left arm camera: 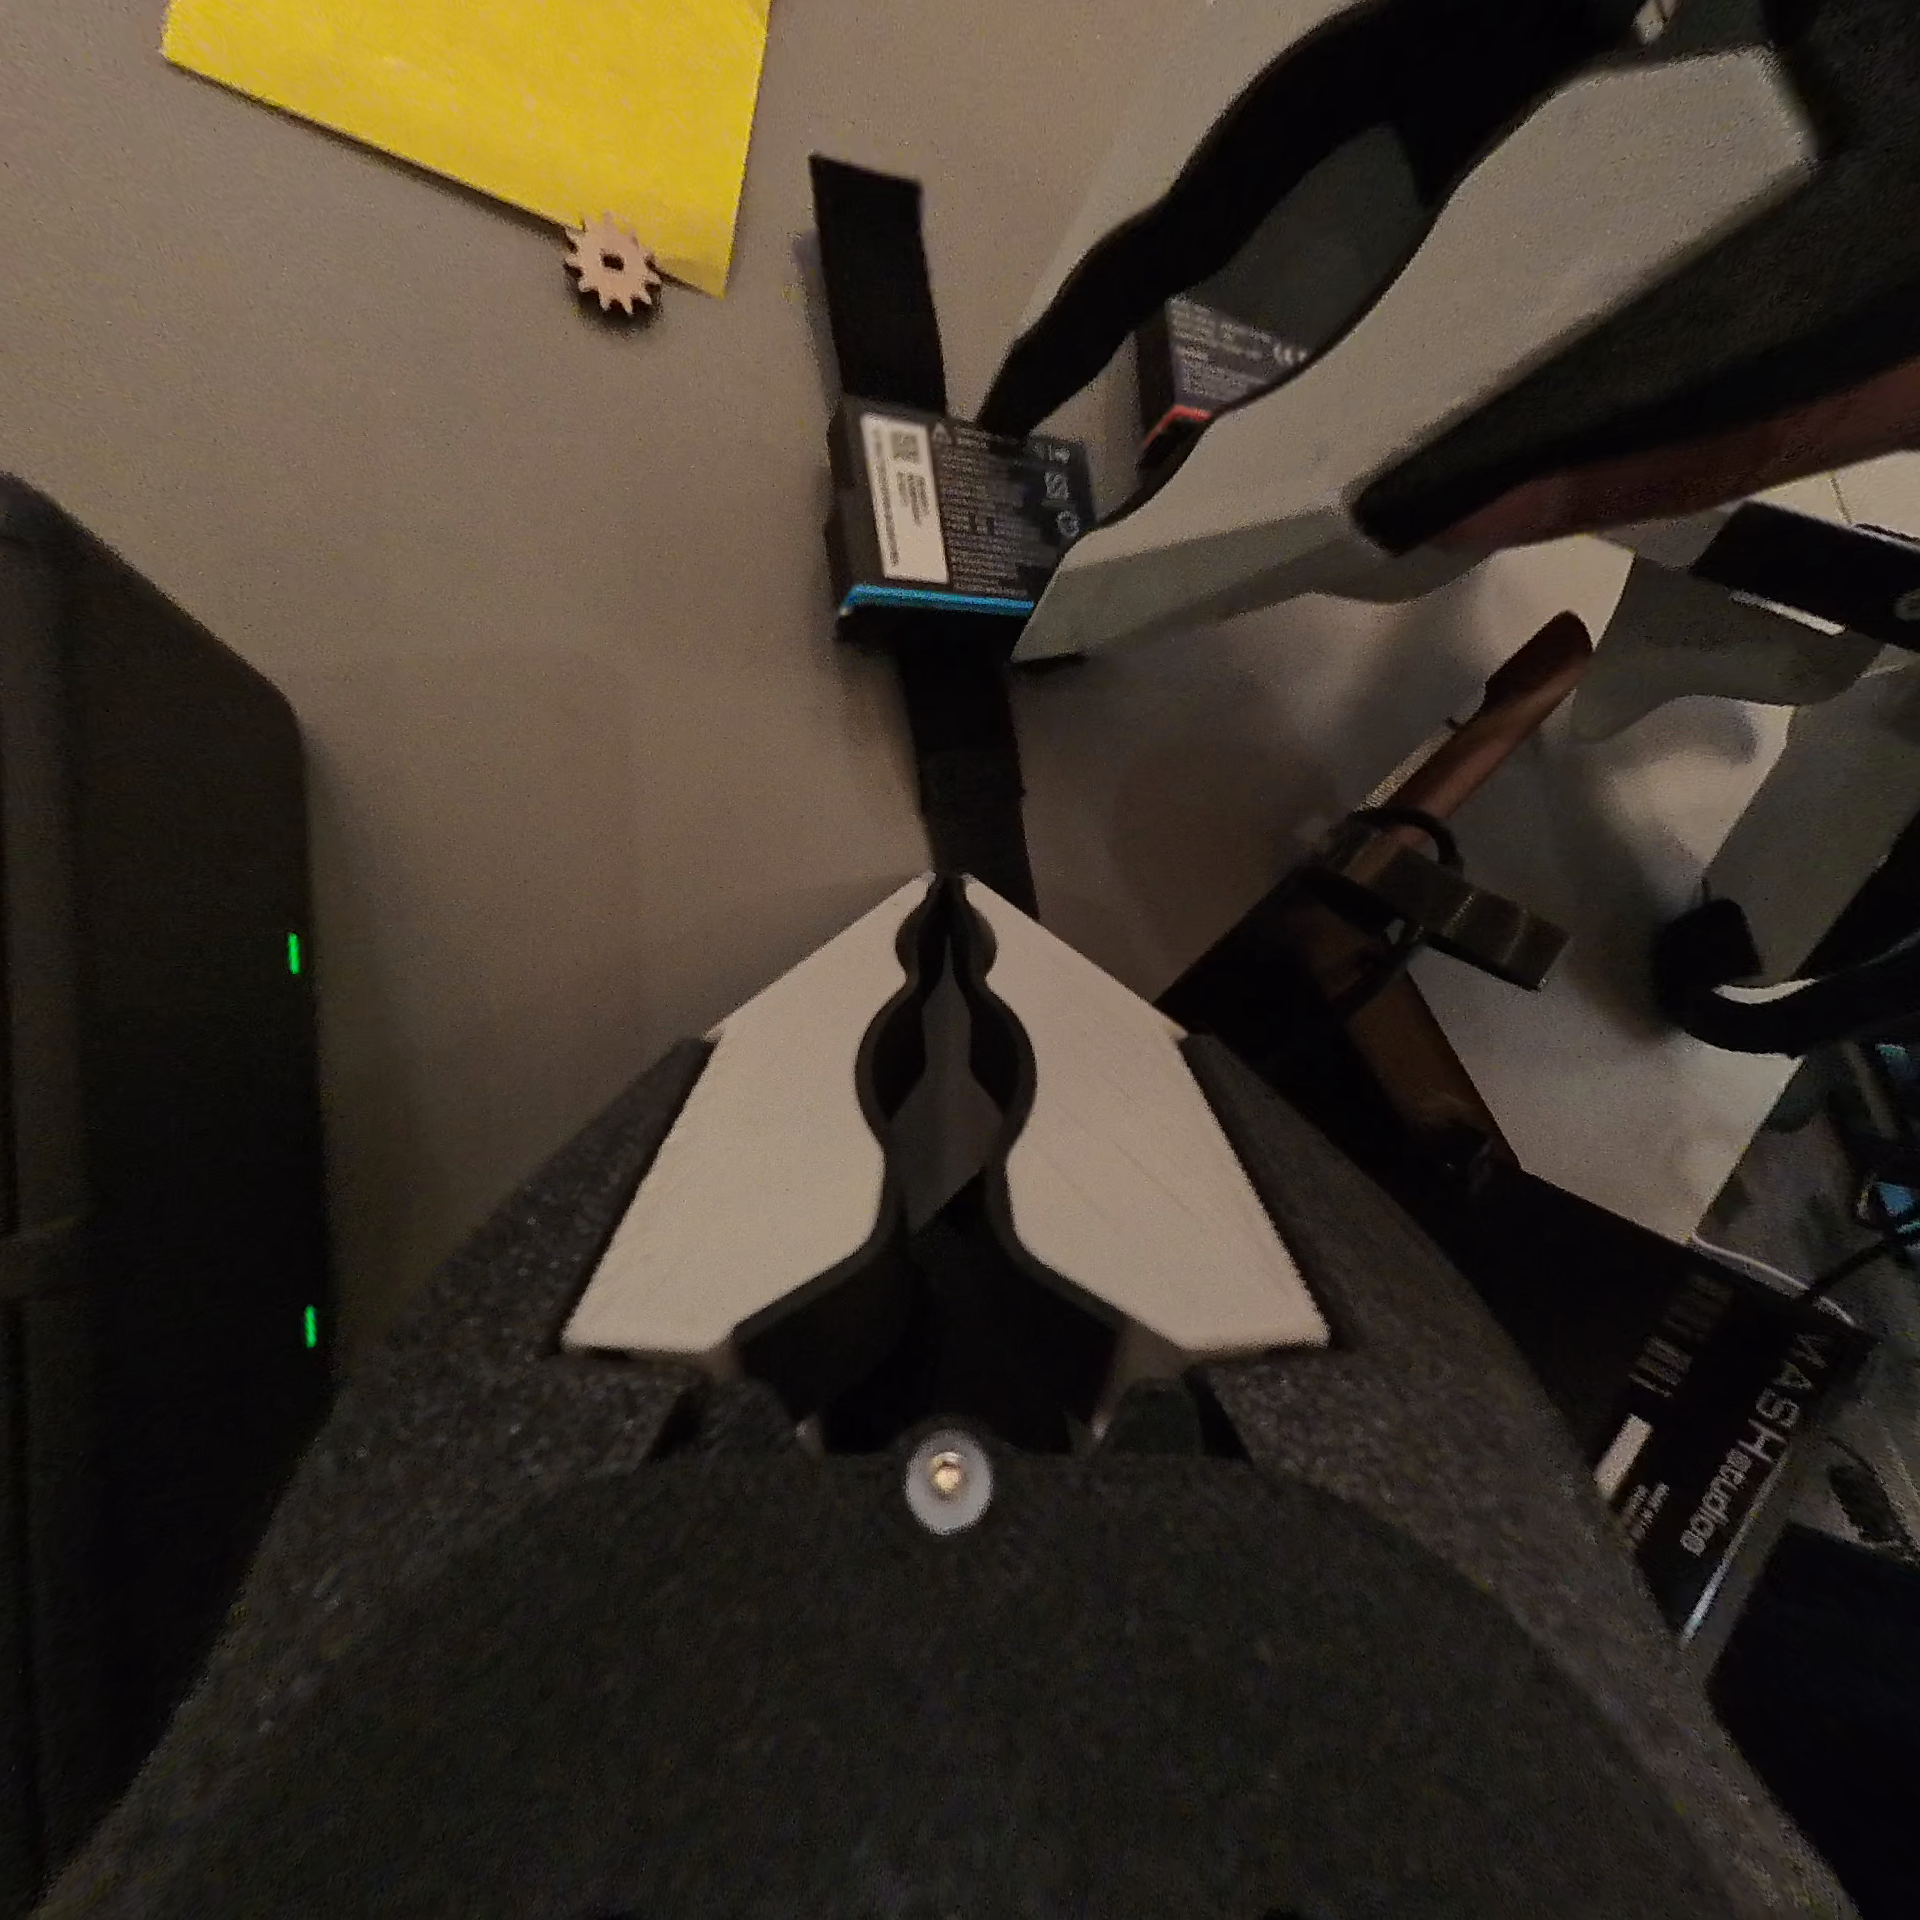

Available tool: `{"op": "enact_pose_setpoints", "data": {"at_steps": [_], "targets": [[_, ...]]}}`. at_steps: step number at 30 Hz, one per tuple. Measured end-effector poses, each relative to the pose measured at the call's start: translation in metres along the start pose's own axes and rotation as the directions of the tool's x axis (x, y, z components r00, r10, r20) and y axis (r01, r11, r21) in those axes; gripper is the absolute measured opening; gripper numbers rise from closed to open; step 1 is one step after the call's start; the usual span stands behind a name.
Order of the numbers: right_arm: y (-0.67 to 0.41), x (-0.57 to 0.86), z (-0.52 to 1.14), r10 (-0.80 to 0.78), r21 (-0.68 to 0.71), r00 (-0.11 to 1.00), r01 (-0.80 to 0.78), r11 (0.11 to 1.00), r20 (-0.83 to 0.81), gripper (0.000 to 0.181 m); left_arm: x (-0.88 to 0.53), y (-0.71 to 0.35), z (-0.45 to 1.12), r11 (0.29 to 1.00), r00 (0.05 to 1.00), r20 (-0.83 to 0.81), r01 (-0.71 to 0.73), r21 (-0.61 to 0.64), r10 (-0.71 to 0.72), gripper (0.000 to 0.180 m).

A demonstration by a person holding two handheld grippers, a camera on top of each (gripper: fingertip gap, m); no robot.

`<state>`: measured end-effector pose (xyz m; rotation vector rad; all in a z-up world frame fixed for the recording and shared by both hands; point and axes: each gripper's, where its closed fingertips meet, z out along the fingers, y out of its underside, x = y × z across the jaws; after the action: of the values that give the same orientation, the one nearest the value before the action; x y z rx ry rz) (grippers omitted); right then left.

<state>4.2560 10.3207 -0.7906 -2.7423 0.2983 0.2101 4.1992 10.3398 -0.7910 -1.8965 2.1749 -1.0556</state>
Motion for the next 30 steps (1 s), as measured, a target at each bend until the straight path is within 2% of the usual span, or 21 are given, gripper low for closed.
{"op": "enact_pose_setpoints", "data": {"at_steps": [3,5,6,8,13,16,17,19,22,23,25,27,29,30], "targets": [[0.000,-0.003,0.001,-0.040,0.004,0.999,0.040,0.999,0.004,0.042,0.003,0.007,-0.004,1.000,1.000,-0.012,0.015,-0.018,-0.015,0.000],[-0.002,-0.001,-0.005,-0.038,0.013,0.999,0.038,0.999,0.012,0.058,0.004,0.008,-0.008,0.999,0.999,-0.011,0.030,-0.014,-0.030,0.000],[-0.004,0.001,-0.012,-0.030,0.038,0.999,0.029,0.999,0.017,0.058,0.004,0.006,-0.011,0.999,0.999,-0.014,0.037,-0.001,-0.037,0.000],[0.000,0.015,-0.029,0.020,0.067,1.000,-0.020,0.998,0.007,0.056,0.002,0.000,-0.018,0.998,0.999,-0.012,0.049,0.028,-0.048,0.022],[0.047,0.047,-0.040,0.095,-0.045,0.989,-0.101,0.994,-0.109,0.063,-0.005,-0.011,-0.029,0.994,0.997,-0.013,0.076,0.072,-0.076,0.026],[0.062,0.047,-0.029,0.086,-0.099,0.986,-0.100,0.990,-0.140,0.053,-0.008,-0.012,-0.027,0.994,0.997,0.004,0.080,0.073,-0.080,0.026],[0.060,0.048,-0.030,0.052,-0.086,0.986,-0.066,0.994,-0.160,0.041,-0.008,-0.014,-0.026,0.994,0.997,0.007,0.079,0.075,-0.080,0.026],[0.058,0.045,-0.030,0.045,-0.081,0.987,-0.058,0.995,-0.155,0.040,-0.007,-0.020,-0.026,0.994,0.998,0.010,0.056,0.093,-0.057,0.026],[0.046,0.024,-0.034,0.163,0.000,0.986,-0.163,0.987,0.032,0.039,0.002,-0.035,-0.028,0.991,0.999,-0.010,-0.046,0.124,0.048,0.028],[0.038,0.010,-0.038,0.203,0.031,0.967,-0.210,0.977,0.154,0.039,0.008,-0.040,-0.028,0.988,0.995,-0.034,-0.085,0.132,0.090,0.035],[0.021,-0.028,-0.055,0.276,0.033,0.839,-0.328,0.944,0.469,0.039,0.027,-0.050,-0.031,0.969,0.972,-0.110,-0.191,0.157,0.209,0.045],[0.009,-0.058,-0.078,0.271,-0.005,0.666,-0.373,0.928,0.695,0.039,0.044,-0.057,-0.039,0.924,0.920,-0.152,-0.329,0.197,0.360,0.056],[0.002,-0.078,-0.097,0.235,-0.036,0.513,-0.368,0.929,0.826,0.039,0.066,-0.057,-0.054,0.869,0.839,-0.245,-0.434,0.237,0.486,0.057],[0.001,-0.083,-0.102,0.222,-0.047,0.472,-0.356,0.933,0.853,0.039,0.078,-0.056,-0.062,0.850,0.799,-0.299,-0.460,0.258,0.522,0.056]]}}
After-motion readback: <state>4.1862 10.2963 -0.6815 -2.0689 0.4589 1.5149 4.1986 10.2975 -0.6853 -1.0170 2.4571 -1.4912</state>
